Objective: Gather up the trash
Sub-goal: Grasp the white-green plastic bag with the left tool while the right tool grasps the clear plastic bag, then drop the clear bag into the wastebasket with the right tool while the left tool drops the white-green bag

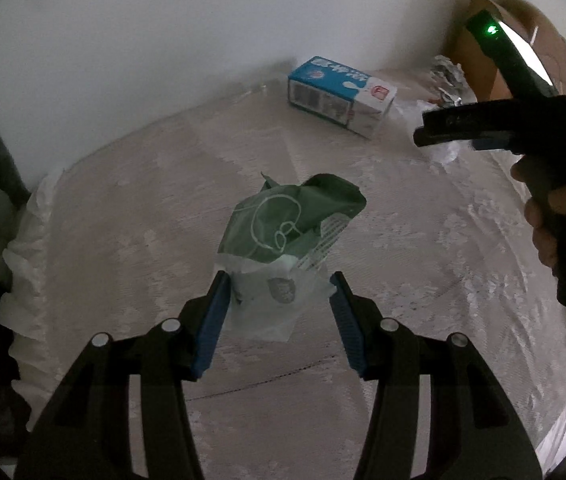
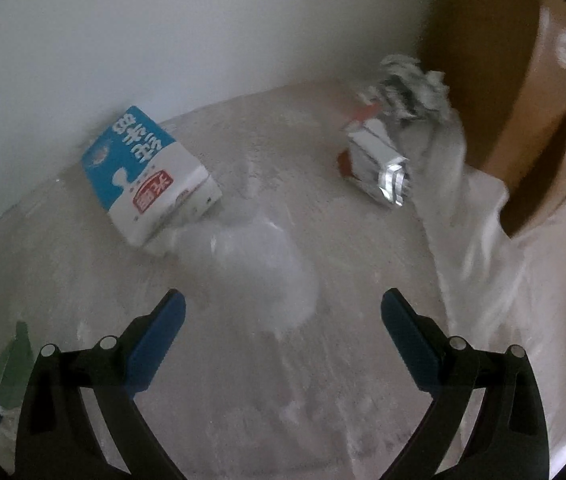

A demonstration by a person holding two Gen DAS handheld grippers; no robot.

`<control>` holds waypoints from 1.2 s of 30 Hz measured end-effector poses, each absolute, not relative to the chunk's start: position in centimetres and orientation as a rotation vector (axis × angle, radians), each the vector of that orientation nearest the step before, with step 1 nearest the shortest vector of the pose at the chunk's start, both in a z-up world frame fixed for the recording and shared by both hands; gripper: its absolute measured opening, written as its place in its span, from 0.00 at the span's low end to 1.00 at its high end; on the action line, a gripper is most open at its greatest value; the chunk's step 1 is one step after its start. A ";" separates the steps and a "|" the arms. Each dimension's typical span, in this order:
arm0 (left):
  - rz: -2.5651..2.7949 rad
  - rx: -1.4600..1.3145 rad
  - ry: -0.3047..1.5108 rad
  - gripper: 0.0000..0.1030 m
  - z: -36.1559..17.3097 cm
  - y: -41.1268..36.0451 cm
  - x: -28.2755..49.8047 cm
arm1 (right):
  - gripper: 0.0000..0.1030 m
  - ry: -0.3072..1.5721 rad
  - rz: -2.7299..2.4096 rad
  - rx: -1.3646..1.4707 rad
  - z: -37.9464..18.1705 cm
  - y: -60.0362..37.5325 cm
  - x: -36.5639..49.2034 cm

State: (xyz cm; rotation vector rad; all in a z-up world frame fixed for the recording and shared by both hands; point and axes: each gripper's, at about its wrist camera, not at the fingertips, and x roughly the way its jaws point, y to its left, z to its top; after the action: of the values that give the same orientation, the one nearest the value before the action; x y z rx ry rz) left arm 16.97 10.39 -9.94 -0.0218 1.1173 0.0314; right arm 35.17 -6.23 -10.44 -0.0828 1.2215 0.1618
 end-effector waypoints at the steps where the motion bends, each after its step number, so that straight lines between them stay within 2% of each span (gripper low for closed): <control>1: 0.030 -0.029 1.117 0.49 -9.9 10.6 17.0 | 0.64 1.232 0.166 -0.088 -10.6 -6.0 35.2; 2: 0.028 -0.036 1.116 0.49 -9.9 10.7 17.0 | 0.52 1.226 0.177 -0.084 -10.4 -5.9 34.7; 6: 0.015 -0.037 1.122 0.49 -9.5 10.3 16.5 | 0.44 1.180 0.184 -0.067 -9.1 -6.7 32.4; 14: -0.063 0.005 1.113 0.49 -8.1 7.9 13.2 | 0.44 1.131 0.181 0.046 -6.2 -11.2 21.5; 20: -0.141 0.049 1.129 0.49 -7.6 5.2 8.3 | 0.44 1.179 0.168 0.170 -6.5 -16.4 11.8; 26: -0.210 0.091 1.151 0.49 -7.8 2.6 3.4 | 0.45 1.221 0.094 0.151 -7.5 -19.9 3.0; 36: -0.270 0.164 1.160 0.49 -7.0 -0.5 -1.0 | 0.46 1.261 0.032 0.177 -9.1 -24.7 -4.3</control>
State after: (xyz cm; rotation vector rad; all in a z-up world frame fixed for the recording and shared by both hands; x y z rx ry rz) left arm -1.04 -0.52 -6.95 0.1642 1.1603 -0.2701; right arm -4.31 -24.69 -9.05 0.1767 1.2613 0.0320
